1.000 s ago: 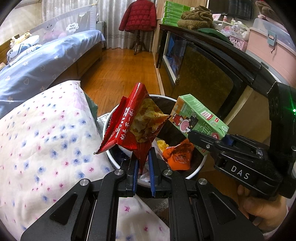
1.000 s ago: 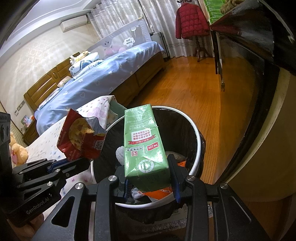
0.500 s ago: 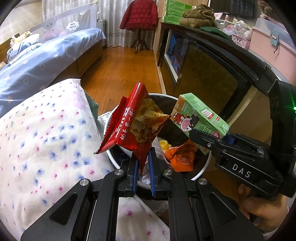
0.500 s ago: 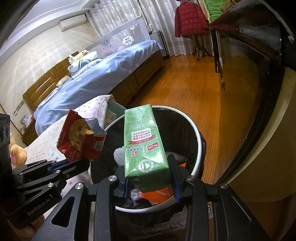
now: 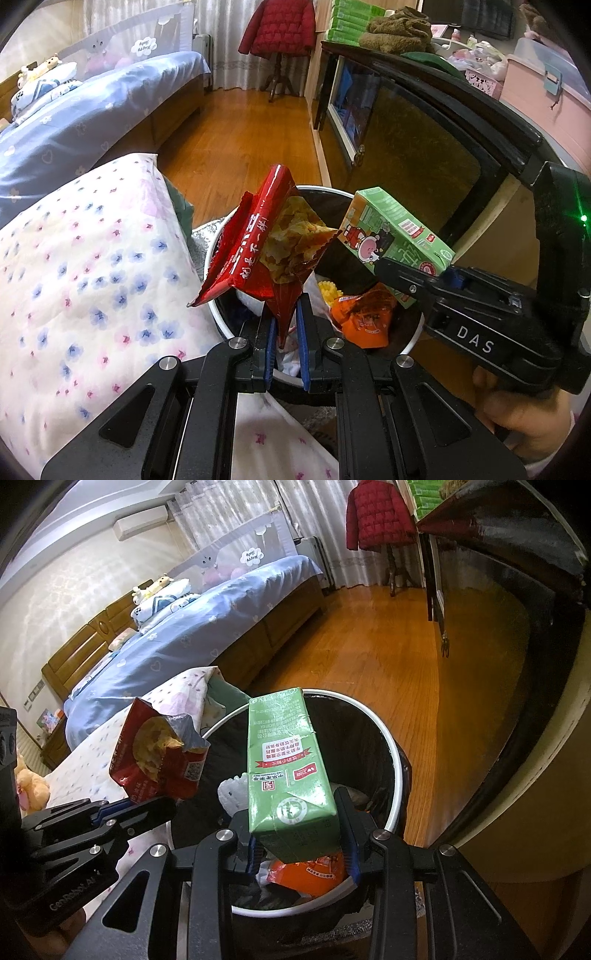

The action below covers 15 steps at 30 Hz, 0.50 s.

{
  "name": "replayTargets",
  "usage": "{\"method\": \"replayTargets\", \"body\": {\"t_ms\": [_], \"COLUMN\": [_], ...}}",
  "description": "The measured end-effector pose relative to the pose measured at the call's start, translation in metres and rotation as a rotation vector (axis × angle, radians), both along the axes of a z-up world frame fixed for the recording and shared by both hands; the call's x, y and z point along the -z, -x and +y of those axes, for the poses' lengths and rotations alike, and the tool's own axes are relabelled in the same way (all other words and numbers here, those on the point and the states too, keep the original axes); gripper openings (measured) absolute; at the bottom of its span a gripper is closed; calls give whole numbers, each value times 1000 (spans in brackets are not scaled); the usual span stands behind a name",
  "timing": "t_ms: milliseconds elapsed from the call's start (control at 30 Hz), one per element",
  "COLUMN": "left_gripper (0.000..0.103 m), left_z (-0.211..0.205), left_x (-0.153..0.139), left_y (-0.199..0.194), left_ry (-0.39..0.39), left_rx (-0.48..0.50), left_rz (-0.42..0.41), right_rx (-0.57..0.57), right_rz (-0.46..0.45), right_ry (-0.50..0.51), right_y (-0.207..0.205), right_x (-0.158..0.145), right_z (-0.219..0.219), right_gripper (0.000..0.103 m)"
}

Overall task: Collect trash
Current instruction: 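Open both grippers to drop the snack bag and carton into the bin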

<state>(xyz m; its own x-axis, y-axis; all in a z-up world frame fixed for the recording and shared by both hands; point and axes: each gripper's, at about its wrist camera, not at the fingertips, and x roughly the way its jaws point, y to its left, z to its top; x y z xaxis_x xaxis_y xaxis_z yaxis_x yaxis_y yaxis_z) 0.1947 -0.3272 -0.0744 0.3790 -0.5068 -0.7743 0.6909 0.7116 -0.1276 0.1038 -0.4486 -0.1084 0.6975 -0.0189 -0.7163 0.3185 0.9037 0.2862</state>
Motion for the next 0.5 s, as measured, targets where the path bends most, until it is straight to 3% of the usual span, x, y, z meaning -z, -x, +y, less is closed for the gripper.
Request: {"method": "replayTargets", "body": {"t_ms": [333, 500], "left_gripper": [10, 22], "left_z": [0, 2], "left_x": [-3, -7], "left_y": [-3, 0], "left_ry": [9, -1], "left_rx": [-3, -10], "left_rz": [6, -9], "right_rx": [10, 24], "right_rz": [7, 6], "right_ry": [-3, -18], "right_y": [-1, 1], "right_x": [-2, -3], "right_z": [-3, -6], "right_gripper": [36, 39]}}
